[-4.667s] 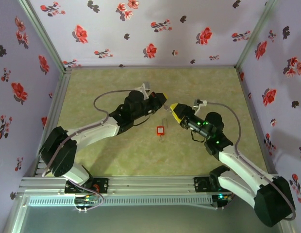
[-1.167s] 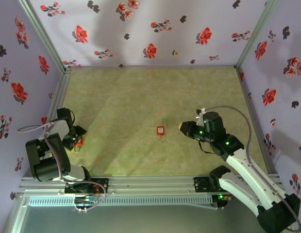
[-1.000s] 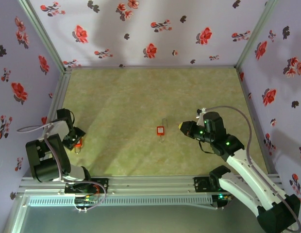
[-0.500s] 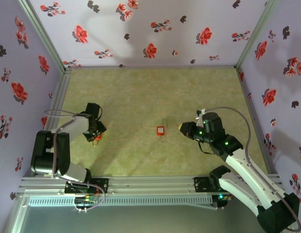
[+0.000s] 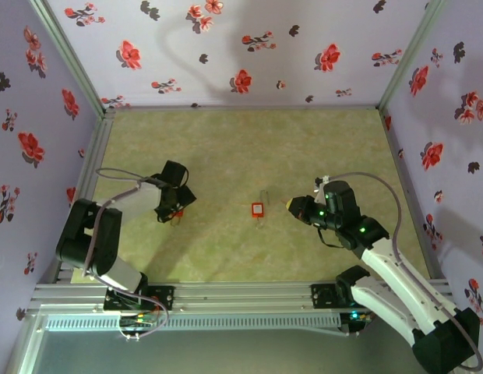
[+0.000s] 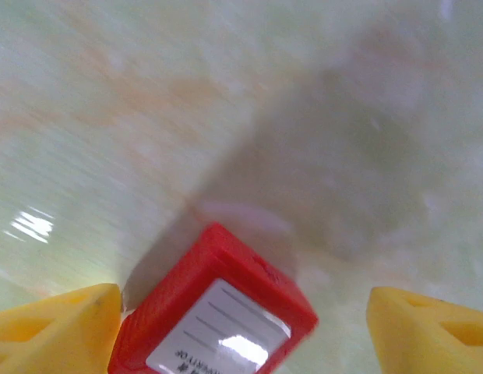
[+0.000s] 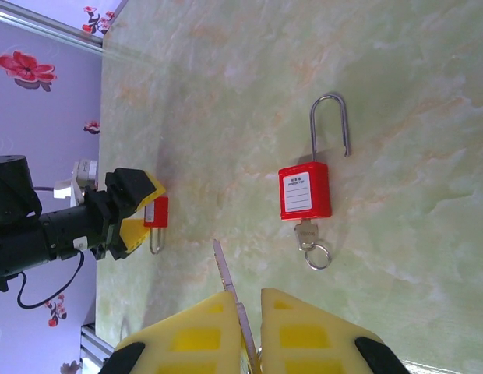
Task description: Unlock with the key
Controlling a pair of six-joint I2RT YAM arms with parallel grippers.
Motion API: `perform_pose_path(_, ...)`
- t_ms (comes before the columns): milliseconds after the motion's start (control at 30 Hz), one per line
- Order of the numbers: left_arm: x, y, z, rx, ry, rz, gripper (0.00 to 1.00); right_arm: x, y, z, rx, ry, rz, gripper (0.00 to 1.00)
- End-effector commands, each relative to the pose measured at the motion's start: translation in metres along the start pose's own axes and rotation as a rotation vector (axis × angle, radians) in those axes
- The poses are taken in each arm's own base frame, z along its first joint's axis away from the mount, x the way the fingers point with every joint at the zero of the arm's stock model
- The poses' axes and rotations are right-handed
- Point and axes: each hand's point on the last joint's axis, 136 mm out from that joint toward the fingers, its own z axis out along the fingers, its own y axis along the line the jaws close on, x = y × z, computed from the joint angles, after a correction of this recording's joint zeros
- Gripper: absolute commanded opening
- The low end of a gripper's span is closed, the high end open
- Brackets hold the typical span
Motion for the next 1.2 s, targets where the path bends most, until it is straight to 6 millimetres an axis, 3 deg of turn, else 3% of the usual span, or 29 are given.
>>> perform_pose_path(0,0.030,-0.029,-0.020,0.127,0.133,0.039,0.84,-0.005,-0.002,0.002,-0.004,-0.031,0.017,0.00)
perform_pose_path(267,0.017,0.000,-0.043,-0.078,0.132,0.385,0.88,-0.005,-0.003,0.004,-0.008,-0.028,0.030,0.00)
perform_pose_path(433,0.006,0.020,-0.033,-0.152,0.115,0.348,0.84,-0.004,-0.003,0.005,-0.011,-0.026,0.032,0.00)
perform_pose_path(900,0.002,-0.005,0.005,-0.100,0.136,0.268,0.77,0.000,-0.006,0.004,-0.009,-0.020,0.036,0.00)
perform_pose_path(1167,0.002,-0.007,0.015,-0.108,0.148,0.264,0.62,0.002,-0.010,0.002,0.001,-0.026,0.039,0.00)
